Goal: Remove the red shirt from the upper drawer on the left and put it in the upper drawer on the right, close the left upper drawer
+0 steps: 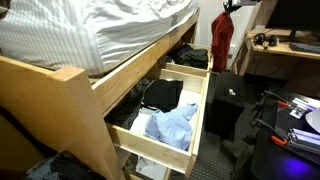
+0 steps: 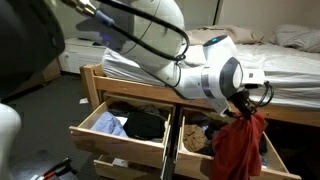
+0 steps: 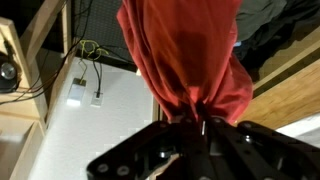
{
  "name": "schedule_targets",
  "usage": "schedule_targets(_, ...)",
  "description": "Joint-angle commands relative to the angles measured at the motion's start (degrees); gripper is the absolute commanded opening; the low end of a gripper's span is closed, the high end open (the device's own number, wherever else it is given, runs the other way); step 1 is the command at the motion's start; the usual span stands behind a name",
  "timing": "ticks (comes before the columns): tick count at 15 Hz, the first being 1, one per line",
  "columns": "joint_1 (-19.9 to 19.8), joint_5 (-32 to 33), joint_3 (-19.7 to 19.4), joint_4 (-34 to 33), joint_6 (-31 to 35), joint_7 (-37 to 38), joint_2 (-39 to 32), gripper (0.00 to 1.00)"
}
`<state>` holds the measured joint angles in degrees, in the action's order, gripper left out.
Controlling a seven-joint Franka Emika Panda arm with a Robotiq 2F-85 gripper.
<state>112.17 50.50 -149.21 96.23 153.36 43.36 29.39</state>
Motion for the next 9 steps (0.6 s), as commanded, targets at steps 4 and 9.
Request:
schedule_targets(4, 4.63, 29.39, 0.16, -8.4, -4.22, 15.09, 1.49, 0.02)
schedule_targets(9, 9.67, 50.27, 0.22, -13.19, -9.6, 29.01, 2.39, 0.02)
